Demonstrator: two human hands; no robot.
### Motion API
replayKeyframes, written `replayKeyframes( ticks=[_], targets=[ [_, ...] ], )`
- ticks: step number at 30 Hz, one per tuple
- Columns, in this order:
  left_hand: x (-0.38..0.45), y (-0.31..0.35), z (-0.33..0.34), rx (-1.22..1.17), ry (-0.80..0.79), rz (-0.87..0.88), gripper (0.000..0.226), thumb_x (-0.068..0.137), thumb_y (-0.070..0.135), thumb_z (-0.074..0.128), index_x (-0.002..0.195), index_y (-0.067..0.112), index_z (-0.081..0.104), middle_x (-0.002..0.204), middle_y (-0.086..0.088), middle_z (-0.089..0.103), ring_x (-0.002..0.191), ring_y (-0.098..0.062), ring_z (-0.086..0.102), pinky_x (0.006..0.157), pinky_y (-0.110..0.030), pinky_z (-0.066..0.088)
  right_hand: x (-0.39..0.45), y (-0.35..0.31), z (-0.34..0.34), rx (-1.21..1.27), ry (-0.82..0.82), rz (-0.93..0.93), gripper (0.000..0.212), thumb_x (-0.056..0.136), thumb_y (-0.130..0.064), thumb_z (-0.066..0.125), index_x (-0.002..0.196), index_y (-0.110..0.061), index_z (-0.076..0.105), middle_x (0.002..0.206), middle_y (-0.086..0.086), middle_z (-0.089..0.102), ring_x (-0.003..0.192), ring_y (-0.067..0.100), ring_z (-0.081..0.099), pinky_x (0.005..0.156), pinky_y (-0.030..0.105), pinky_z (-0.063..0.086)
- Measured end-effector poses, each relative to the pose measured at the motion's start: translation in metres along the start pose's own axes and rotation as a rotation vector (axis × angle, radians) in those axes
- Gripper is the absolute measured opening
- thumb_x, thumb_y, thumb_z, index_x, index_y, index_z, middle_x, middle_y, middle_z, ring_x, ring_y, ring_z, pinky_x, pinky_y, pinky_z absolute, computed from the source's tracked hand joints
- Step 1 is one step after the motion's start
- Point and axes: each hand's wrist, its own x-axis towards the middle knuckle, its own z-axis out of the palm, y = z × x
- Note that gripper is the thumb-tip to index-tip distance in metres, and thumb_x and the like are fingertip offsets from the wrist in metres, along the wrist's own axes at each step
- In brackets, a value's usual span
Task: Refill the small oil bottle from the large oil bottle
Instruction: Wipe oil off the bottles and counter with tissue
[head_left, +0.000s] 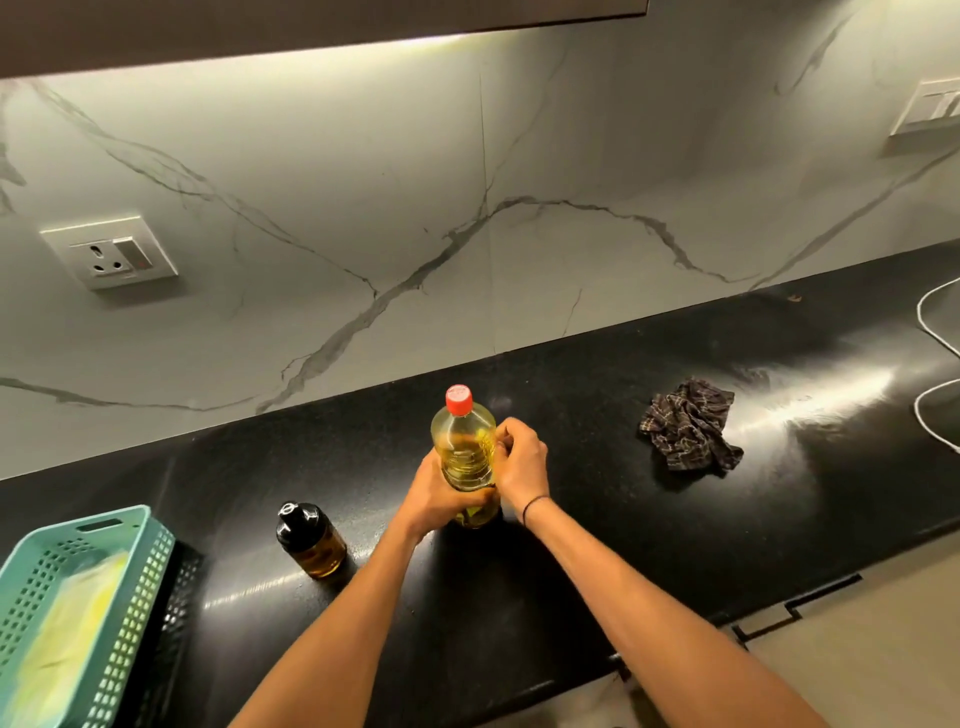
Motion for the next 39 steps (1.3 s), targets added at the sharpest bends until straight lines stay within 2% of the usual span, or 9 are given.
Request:
replayKeyframes(
  ticks=[5,8,10,13,17,20,30,36,39],
  targets=[
    [0.005,-0.014,-0.009,-0.030,-0.061,-0.004,0.080,0.073,0.011,0.098,0.140,0.019,0.055,0.129,0.000,0.071,0.121,-0.016,0.070,0.107,-0.037,0.057,0.041,-0.018,-0.009,0.243,-0.356,-0.044,0.012,0.089,-0.008,0.076,0.081,-0.003,0.067,0.079,0.010,0.068,0.078,0.018,0.066,0.077,0.039,0.062],
    [0.008,-0.018,-0.010,-0.047,-0.100,0.000,0.079,0.072,0.011,0.099,0.136,0.027,0.056,0.123,0.007,0.073,0.118,-0.007,0.070,0.092,-0.019,0.058,0.060,-0.014,-0.018,0.427,-0.682,-0.017,0.003,0.091,0.000,0.072,0.090,0.002,0.069,0.084,0.013,0.067,0.086,0.025,0.066,0.084,0.044,0.060],
    [0.011,-0.019,-0.011,-0.062,-0.119,-0.001,0.081,0.071,0.010,0.098,0.137,0.028,0.055,0.123,0.008,0.073,0.119,-0.005,0.069,0.088,-0.016,0.058,0.065,-0.007,-0.018,0.490,-0.726,0.020,0.001,0.092,0.002,0.069,0.093,0.003,0.069,0.090,0.017,0.068,0.092,0.029,0.066,0.092,0.053,0.057],
    [0.016,-0.018,-0.014,-0.040,-0.163,0.011,0.089,0.072,0.013,0.099,0.144,0.027,0.049,0.130,0.006,0.068,0.123,-0.007,0.067,0.096,-0.021,0.057,0.064,-0.001,-0.009,0.391,-0.625,0.013,0.020,0.092,-0.008,0.074,0.098,0.010,0.069,0.098,0.029,0.070,0.095,0.031,0.070,0.090,0.047,0.060],
    [0.021,-0.019,-0.017,-0.017,-0.211,-0.004,0.103,0.073,0.010,0.098,0.156,0.016,0.036,0.142,-0.006,0.061,0.135,-0.021,0.061,0.118,-0.047,0.049,0.054,0.009,0.000,0.197,-0.475,0.014,0.010,0.091,-0.014,0.076,0.084,-0.006,0.074,0.088,0.011,0.076,0.090,0.018,0.075,0.071,0.026,0.060],
    [0.022,-0.022,-0.017,-0.001,-0.211,-0.003,0.108,0.072,0.006,0.098,0.157,0.010,0.031,0.142,-0.010,0.060,0.135,-0.024,0.061,0.119,-0.054,0.048,0.041,0.027,0.002,0.110,-0.351,0.040,0.013,0.093,0.000,0.065,0.084,-0.005,0.072,0.088,0.013,0.074,0.091,0.024,0.073,0.079,0.041,0.063],
    [0.016,-0.020,-0.018,0.022,-0.192,0.044,0.092,0.070,0.031,0.100,0.147,0.020,0.051,0.137,0.000,0.068,0.130,-0.017,0.066,0.117,-0.051,0.050,-0.006,0.032,0.006,0.269,0.059,0.090,0.016,0.090,-0.005,0.069,0.084,-0.020,0.069,0.084,-0.006,0.071,0.083,0.005,0.069,0.073,0.020,0.058],
    [0.013,0.005,-0.034,0.093,-0.316,0.075,0.074,0.078,0.023,0.095,0.133,0.057,0.058,0.133,0.016,0.070,0.127,-0.009,0.067,0.102,-0.021,0.056,-0.002,0.025,0.005,0.240,0.048,0.021,0.010,0.093,-0.006,0.066,0.089,-0.015,0.069,0.088,-0.008,0.071,0.086,0.005,0.068,0.077,0.020,0.057],
    [0.014,0.020,-0.047,0.039,-0.249,0.024,0.068,0.069,0.036,0.098,0.124,0.058,0.064,0.128,0.018,0.072,0.123,-0.007,0.069,0.102,-0.029,0.060,-0.011,0.034,0.004,0.251,0.053,0.059,0.009,0.093,-0.005,0.066,0.091,-0.013,0.069,0.091,-0.005,0.072,0.086,0.007,0.068,0.079,0.028,0.059]
  ],
)
